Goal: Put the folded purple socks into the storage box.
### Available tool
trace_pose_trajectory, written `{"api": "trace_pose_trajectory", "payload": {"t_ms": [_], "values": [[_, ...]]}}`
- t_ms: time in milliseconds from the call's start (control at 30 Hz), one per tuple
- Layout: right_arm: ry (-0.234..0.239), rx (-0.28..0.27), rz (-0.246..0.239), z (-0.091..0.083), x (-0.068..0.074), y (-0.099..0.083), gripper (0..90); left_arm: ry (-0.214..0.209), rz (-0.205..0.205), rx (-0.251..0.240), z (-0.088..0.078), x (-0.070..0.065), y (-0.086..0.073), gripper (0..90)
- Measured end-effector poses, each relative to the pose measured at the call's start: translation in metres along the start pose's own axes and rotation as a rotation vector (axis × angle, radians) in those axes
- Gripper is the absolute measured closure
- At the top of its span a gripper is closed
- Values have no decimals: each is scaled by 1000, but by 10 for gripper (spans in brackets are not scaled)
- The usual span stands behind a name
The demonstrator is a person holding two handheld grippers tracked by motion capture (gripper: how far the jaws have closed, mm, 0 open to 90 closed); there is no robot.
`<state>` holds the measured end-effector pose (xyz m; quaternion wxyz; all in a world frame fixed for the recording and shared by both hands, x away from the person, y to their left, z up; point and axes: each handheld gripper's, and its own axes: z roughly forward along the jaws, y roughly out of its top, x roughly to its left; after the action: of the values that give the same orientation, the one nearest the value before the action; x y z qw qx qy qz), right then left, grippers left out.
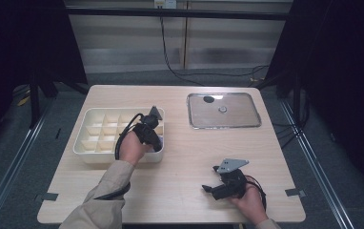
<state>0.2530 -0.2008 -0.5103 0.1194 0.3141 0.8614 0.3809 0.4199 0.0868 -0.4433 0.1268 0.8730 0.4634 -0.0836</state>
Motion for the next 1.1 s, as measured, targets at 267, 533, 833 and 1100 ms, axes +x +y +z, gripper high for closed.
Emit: {"api": "trace_pose_trajectory", "payload": {"t_ms": [267, 533, 833, 1100], "values": [[1, 1, -2, 0, 0, 0, 167, 1, -6, 1, 7, 1, -1, 743], [1, 1, -2, 0, 0, 0, 167, -10, -11, -6, 5, 3, -2, 724], [1, 1, -1, 0, 0, 0, 167, -21, -21, -11, 1, 3, -2, 683], [1, 0, 0, 0, 0, 0, 167, -18, -16, -10, -5, 1, -2, 631]]}}
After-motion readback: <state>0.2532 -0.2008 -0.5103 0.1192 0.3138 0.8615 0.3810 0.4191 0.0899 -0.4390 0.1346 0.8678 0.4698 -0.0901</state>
